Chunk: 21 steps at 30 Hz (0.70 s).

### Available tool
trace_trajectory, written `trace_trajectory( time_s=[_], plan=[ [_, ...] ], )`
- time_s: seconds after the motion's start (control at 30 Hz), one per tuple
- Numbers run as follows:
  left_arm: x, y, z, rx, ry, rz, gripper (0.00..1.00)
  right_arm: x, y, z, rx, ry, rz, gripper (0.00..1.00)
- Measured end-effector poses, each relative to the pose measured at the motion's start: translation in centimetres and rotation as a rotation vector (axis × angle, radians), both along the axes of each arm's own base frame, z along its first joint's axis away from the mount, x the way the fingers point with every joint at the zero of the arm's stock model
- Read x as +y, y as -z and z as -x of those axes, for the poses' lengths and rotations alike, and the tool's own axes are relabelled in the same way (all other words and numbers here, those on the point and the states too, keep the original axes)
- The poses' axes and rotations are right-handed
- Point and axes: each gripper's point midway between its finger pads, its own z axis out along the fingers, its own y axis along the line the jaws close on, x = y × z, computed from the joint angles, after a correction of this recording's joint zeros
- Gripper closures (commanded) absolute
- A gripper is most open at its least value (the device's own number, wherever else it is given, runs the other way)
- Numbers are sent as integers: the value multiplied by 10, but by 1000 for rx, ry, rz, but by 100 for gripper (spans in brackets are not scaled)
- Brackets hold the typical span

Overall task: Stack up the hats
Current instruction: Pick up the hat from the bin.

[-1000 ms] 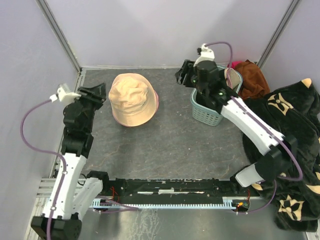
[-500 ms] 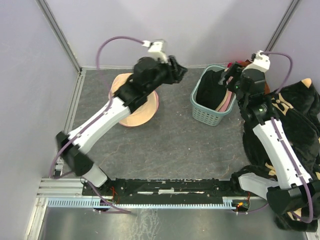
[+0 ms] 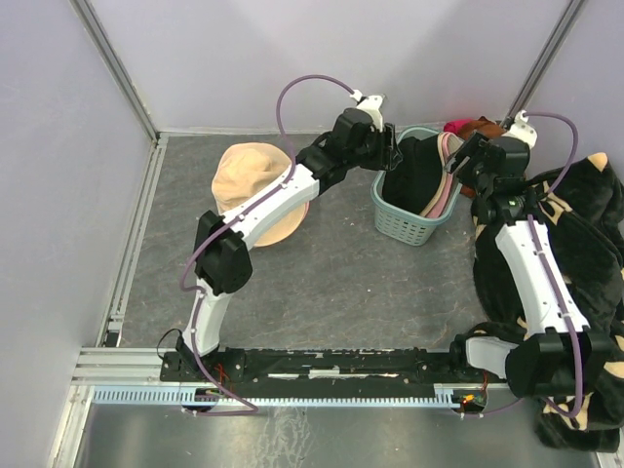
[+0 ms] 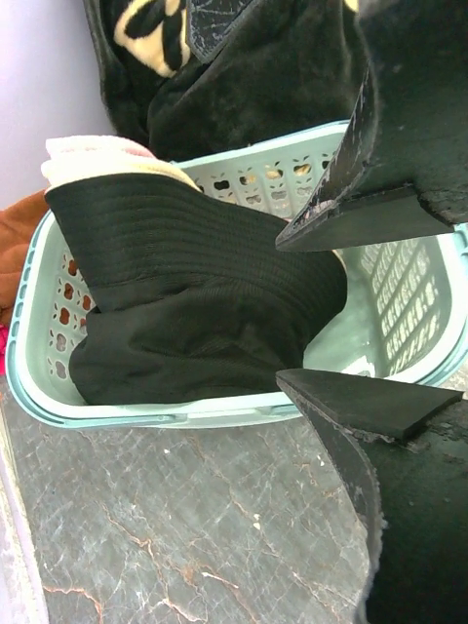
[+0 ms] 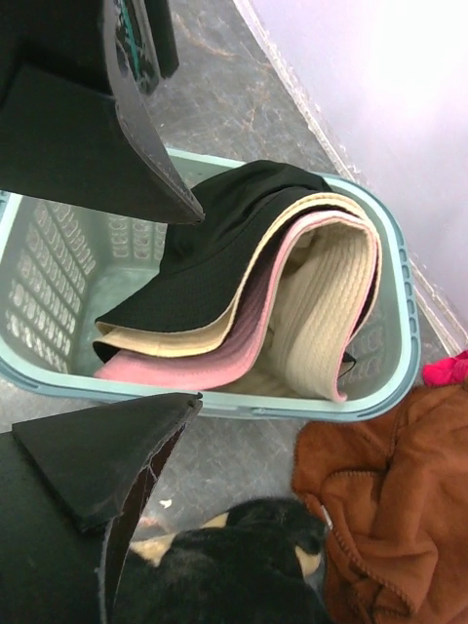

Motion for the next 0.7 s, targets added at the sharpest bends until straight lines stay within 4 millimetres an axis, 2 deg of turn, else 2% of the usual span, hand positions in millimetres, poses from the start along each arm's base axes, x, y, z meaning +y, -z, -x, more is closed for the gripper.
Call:
trace_trajectory(
  time_s=[0.13, 0.27, 0.53, 0.7],
  plan=[
    [-3, 11, -8, 10, -3, -6, 42, 4, 5, -13, -10, -22, -43, 23],
    [3, 17, -16, 19, -8, -7, 42, 8, 13, -25, -6, -42, -72, 24],
    [13, 14, -33, 9, -15, 19, 43, 15, 31, -44, 11, -65, -101, 25],
    [13, 12, -37, -4, -13, 38, 44, 13, 29, -54, 1, -65, -103, 26]
  ],
)
